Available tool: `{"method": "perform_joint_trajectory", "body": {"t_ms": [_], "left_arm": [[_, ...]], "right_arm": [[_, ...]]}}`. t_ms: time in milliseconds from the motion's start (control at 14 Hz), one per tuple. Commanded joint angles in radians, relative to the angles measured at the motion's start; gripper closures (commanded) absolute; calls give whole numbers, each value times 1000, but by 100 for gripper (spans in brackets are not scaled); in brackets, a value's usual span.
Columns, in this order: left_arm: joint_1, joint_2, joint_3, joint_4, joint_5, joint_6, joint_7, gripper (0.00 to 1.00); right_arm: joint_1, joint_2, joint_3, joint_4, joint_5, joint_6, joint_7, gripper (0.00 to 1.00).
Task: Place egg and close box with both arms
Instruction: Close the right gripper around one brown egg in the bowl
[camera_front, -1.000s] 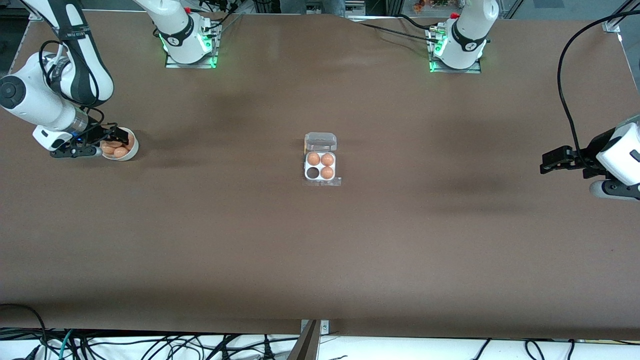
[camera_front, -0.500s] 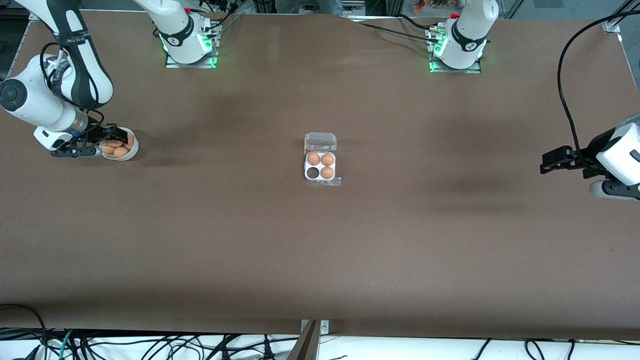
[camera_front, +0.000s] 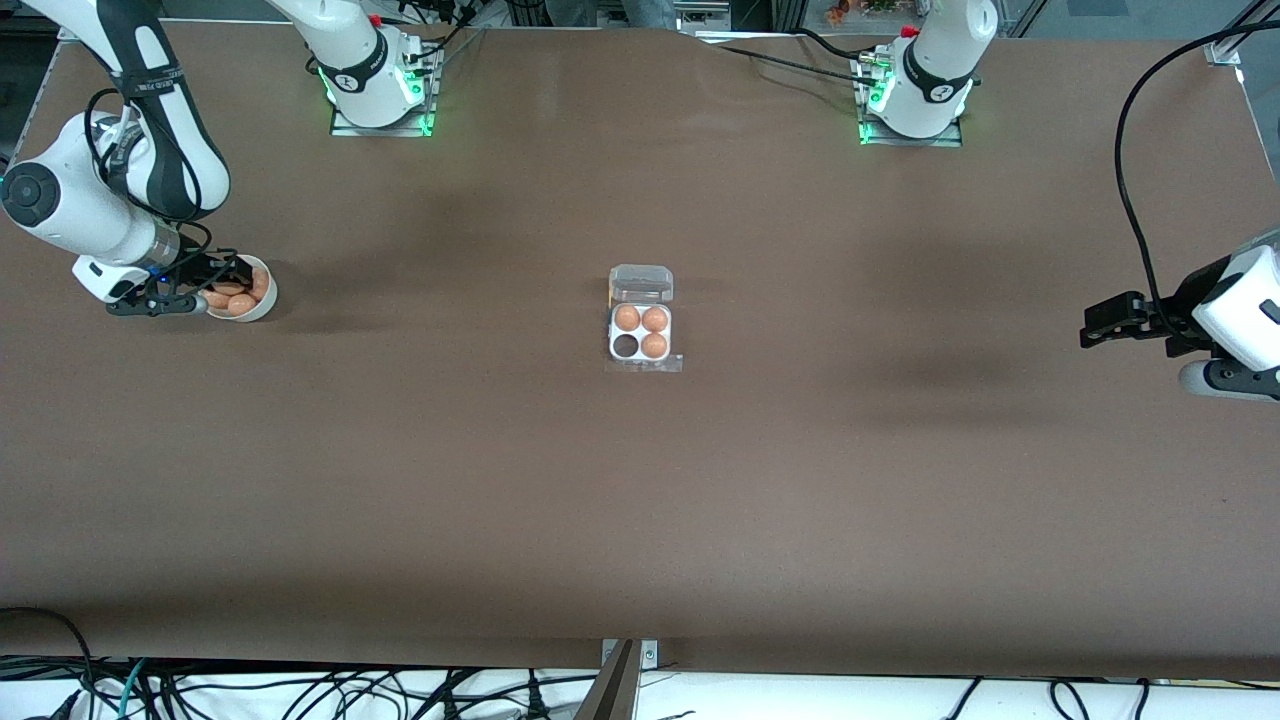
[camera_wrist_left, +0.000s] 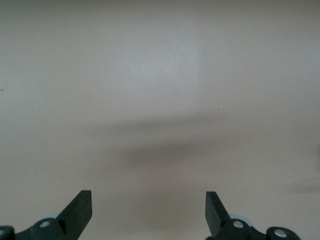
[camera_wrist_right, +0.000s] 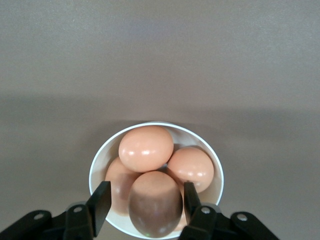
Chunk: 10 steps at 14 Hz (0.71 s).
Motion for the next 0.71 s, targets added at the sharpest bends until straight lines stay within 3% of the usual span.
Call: {"method": "perform_joint_trajectory", "body": {"t_ms": [0,286,643], "left_arm": [[6,15,-3,30,-9,-8,-2,0],[6,15,-3,30,-9,-8,-2,0],[6,15,-3,30,-9,-8,-3,0]], "right_arm": [[1,-7,-5,-11,-2,11,-13,44],[1,-9,-5,-10,-2,3,-13,58],[2,-21,0,13,-2,-31,-10,61]]}}
